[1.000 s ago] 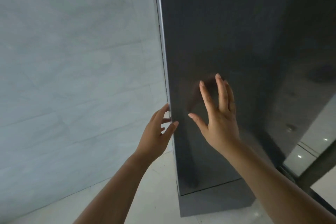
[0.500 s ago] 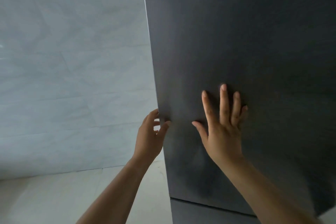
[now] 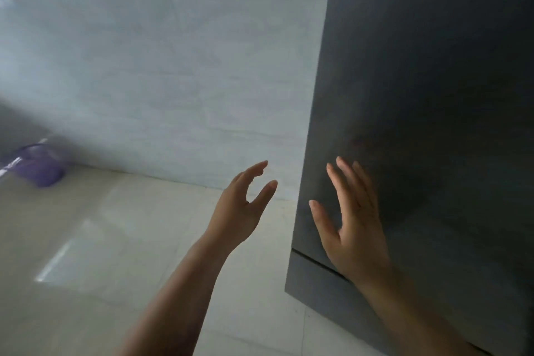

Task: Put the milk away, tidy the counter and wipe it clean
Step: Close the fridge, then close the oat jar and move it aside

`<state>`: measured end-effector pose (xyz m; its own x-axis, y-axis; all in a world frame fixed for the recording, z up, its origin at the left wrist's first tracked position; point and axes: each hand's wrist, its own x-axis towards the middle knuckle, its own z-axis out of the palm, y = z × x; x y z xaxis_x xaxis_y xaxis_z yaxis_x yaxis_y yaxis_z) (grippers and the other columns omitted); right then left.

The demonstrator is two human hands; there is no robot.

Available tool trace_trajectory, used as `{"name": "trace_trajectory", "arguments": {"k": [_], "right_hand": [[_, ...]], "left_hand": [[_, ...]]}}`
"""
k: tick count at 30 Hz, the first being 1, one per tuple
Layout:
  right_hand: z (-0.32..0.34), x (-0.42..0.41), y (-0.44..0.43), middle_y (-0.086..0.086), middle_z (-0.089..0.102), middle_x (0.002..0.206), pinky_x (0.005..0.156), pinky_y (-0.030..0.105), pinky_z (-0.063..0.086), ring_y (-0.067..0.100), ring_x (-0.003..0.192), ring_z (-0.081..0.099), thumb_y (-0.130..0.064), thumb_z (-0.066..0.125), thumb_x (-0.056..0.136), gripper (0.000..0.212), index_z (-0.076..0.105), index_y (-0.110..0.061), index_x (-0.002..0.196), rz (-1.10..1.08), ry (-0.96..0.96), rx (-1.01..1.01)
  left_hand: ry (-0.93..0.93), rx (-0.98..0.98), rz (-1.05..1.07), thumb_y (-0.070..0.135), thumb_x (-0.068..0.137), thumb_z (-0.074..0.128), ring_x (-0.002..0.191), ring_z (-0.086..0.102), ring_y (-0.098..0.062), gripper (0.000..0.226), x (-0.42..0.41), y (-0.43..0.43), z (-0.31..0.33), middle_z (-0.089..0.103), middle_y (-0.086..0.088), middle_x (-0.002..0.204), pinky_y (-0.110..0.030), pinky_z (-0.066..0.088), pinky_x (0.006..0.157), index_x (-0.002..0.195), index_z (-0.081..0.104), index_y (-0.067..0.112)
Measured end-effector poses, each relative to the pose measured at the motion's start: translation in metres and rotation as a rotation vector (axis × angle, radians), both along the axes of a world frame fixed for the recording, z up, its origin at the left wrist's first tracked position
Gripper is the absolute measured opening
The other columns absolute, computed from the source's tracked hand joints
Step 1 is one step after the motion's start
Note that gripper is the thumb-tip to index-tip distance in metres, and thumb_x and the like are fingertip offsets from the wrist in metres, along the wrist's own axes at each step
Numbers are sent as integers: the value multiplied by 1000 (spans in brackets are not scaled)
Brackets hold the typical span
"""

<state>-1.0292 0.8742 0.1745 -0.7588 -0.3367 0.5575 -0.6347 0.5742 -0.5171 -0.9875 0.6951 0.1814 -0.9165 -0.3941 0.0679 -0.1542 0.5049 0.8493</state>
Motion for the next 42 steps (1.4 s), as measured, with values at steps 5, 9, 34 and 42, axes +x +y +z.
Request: {"name": "trace_trajectory", "arguments": {"k": [5,9,34,42], "right_hand": [[-29,63,-39,-8,50,136,103,26,40,4,125,43,-60,36,84,55,47,-28,128,253,-489,7],[-45,108,-70,-19,52,126,90,-3,26,-17,114,39,-55,39,87,44,51,-32,122,515,-646,191],[-61,364,-465,-27,55,111,83,10,43,-7,108,51,-58,36,82,38,55,-39,108,1538,-674,525],[-73,421,-613,-30,54,109,82,6,40,-10,106,51,-58,35,81,42,57,-34,106,1676,-624,612]], "left_hand": [[-139,198,129,60,81,43,111,53,8,41,106,-18,-48,62,22,115,-18,42,91,113,59,40],[-242,321,265,60,79,42,103,56,11,43,195,-30,-69,65,22,110,-20,45,89,109,62,37],[33,624,1372,49,83,45,99,59,5,31,534,-217,-76,67,15,104,-20,45,88,107,60,35],[169,667,1583,26,94,44,92,62,-6,20,576,-333,-94,68,5,103,-5,43,73,105,61,24]]}}
